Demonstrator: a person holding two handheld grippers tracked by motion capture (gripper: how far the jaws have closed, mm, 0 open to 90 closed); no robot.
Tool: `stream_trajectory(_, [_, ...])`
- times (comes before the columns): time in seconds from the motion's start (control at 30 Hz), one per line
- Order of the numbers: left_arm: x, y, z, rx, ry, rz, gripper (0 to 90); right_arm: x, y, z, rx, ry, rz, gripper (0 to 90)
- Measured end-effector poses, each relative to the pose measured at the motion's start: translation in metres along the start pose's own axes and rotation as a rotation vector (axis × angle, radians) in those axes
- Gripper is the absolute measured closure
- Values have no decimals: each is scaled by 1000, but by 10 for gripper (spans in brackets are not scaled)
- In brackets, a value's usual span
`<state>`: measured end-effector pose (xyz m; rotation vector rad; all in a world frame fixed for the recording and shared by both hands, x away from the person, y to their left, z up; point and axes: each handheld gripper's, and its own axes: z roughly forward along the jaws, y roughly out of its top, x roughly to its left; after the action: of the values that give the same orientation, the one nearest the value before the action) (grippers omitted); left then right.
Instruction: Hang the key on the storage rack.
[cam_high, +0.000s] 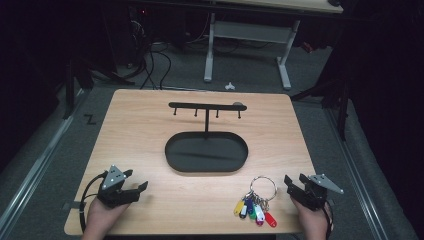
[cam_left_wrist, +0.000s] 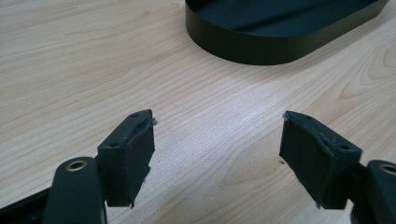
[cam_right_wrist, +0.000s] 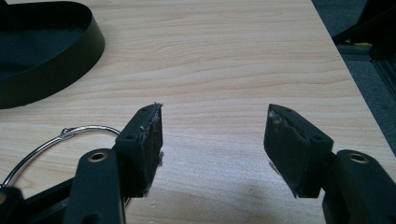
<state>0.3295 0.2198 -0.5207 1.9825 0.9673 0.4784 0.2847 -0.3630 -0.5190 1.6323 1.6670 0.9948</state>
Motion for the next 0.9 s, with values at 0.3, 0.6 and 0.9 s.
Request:
stream_trajectory(0.3, [-1,2,5,6,1,8,253,2,-4,-1,34,48,-14,446])
stream_trajectory(0.6, [2,0,3,-2,1,-6,249,10,-2,3,34,80,-57,442])
stream_trajectory(0.9, [-2,-4,2,9,-10,-10,248,24,6,0,19,91,-120,410])
